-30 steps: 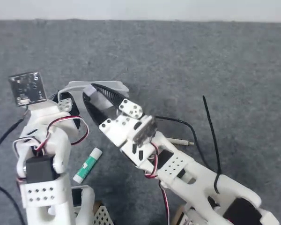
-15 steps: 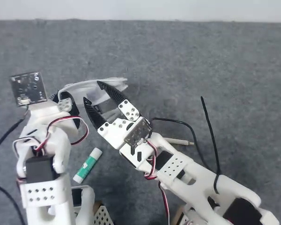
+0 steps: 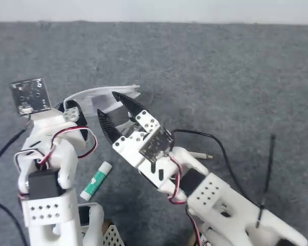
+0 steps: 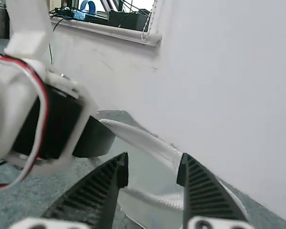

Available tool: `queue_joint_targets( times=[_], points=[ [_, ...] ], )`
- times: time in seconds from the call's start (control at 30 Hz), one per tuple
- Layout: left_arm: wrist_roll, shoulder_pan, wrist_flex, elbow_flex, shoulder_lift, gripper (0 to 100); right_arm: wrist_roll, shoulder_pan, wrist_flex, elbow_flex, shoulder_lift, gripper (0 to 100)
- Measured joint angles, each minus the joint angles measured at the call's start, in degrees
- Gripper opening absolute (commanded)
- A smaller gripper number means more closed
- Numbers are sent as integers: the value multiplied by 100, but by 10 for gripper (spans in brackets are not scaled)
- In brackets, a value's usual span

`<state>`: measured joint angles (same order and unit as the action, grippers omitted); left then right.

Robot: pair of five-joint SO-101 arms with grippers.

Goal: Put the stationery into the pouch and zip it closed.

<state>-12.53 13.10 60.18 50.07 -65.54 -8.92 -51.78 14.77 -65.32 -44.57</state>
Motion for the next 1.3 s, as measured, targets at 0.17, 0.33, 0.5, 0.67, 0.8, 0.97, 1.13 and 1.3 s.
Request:
queue_joint_targets(
  times=[0.17, 0.33, 0.5, 0.67, 0.8, 0.97, 1.13, 1.3],
  points=[
    [0, 44, 0, 0, 0, 9, -9, 0, -1213, 18, -387, 155],
    [-9, 615, 0, 0, 0, 9, -9, 193, -1908, 246, -413, 152],
    [-88, 1108, 0, 0, 0, 9, -9, 527, -3253, 545, -404, 152],
    [-149, 1574, 0, 0, 0, 9, -9, 668, -4844, 862, -404, 151],
    [-149, 1741, 0, 0, 0, 9, -9, 730, -5591, 879, -404, 151],
    [-149, 1767, 0, 0, 0, 9, -9, 730, -5960, 879, -325, 151],
    [-149, 1767, 0, 0, 0, 9, -9, 730, -5969, 1187, 633, 151],
    [-149, 1767, 0, 0, 0, 9, -9, 730, -5969, 1741, 1996, 151]
  ],
)
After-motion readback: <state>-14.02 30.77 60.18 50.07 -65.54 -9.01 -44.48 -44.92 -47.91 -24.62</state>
